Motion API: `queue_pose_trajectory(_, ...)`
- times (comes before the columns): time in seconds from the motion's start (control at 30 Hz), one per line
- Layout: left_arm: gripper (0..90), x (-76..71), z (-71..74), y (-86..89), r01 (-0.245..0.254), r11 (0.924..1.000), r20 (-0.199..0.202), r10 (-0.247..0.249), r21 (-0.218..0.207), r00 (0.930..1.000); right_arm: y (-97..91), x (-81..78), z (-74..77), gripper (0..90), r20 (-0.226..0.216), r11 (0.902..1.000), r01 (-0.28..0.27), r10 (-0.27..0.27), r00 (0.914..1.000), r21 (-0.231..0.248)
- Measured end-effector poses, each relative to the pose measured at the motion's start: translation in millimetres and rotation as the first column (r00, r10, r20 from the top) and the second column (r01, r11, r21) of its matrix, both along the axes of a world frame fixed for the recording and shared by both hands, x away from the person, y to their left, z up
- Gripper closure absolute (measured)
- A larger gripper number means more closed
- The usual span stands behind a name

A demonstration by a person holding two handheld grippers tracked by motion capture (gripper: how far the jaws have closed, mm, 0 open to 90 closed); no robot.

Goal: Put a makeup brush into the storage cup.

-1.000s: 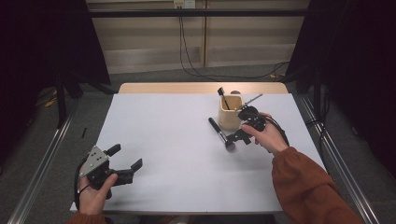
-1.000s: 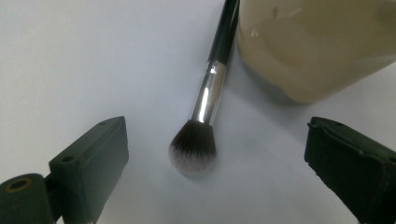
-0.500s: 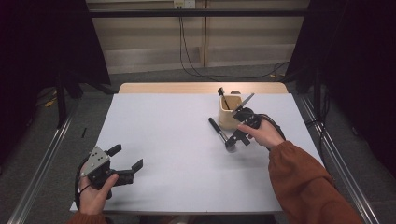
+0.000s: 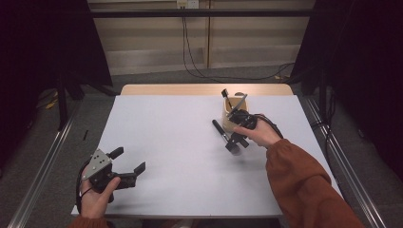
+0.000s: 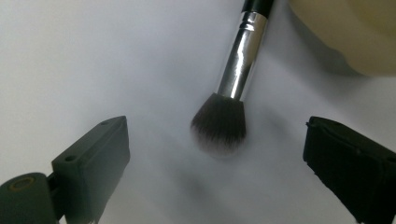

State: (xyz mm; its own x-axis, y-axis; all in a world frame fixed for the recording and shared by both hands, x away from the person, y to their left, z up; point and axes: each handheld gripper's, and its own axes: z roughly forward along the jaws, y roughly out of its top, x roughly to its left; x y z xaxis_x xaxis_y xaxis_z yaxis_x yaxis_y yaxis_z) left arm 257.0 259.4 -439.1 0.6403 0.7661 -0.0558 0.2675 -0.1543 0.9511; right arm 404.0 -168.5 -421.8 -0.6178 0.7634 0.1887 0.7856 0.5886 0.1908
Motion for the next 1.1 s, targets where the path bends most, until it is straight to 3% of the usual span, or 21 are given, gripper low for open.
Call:
queue_pose_trajectory(0.17,2.4,0.0,0.0,-0.2,0.001,1.0,0.0,-0.001,0.0,1.0,9.6,4.3,-3.7,6.8,0.007,0.9996,-0.016,0.016,0.9998,-0.023)
queue_pose_trajectory(0.43,2.5,0.1,0.0,-0.2,0.003,1.0,0.001,-0.003,0.0,1.0,19.1,10.1,-8.6,11.2,0.022,0.9985,0.01,-0.009,0.9997,-0.054)
queue_pose_trajectory(0.7,2.4,0.1,-0.1,-0.2,0.005,1.0,0.001,-0.005,0.0,1.0,25.7,12.1,-12.7,26.7,0.039,0.9961,0.015,-0.012,0.9992,-0.087)
queue_pose_trajectory(1.1,2.4,0.3,-0.2,-0.2,0.008,1.0,0.001,-0.008,0.002,1.0,33.0,17.6,-24.1,41.9,0.054,0.9919,0.042,-0.036,0.9979,-0.12)
